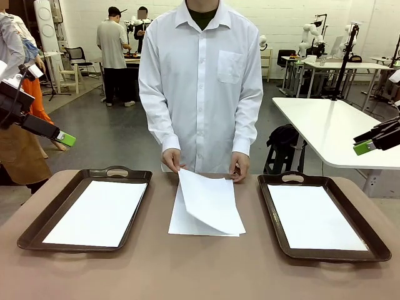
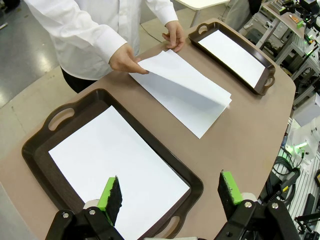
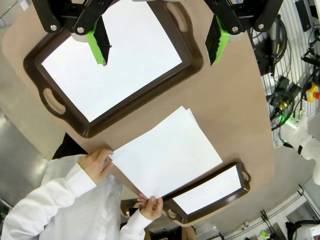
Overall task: Sort the A4 documents.
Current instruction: Receive the A4 Paper.
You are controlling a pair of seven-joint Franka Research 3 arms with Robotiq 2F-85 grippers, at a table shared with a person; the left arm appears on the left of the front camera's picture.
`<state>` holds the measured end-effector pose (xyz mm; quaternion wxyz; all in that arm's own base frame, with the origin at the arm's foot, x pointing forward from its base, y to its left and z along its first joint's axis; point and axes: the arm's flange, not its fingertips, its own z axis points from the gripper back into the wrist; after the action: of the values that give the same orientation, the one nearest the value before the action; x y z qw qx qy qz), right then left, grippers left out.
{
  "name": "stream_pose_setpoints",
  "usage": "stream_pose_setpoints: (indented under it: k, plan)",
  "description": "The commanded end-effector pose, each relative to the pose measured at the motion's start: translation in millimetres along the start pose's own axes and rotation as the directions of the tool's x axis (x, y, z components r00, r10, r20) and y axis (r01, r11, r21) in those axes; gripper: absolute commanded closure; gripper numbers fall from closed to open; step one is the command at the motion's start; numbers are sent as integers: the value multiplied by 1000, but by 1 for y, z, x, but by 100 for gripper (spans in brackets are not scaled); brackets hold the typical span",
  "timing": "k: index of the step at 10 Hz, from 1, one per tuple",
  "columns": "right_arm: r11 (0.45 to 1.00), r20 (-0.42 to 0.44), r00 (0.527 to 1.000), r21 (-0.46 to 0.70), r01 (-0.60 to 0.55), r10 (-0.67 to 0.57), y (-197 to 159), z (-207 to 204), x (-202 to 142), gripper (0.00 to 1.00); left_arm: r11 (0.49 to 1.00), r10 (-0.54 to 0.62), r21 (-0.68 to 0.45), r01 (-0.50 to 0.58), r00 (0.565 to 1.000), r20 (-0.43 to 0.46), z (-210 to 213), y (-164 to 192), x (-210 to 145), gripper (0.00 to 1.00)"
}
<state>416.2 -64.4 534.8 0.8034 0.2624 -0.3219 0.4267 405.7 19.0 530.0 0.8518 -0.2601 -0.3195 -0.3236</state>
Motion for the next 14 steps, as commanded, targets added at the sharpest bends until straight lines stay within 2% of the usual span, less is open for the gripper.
stream_pose_setpoints:
  k: [1,14]
  plan:
    - [1000,0,1000,0,-11,11,0,0,0,0,1000,-4,0,4,1000,-4,0,0,-1,0]
    - [1000,0,1000,0,-11,11,0,0,0,0,1000,-4,0,4,1000,-4,0,0,-1,0]
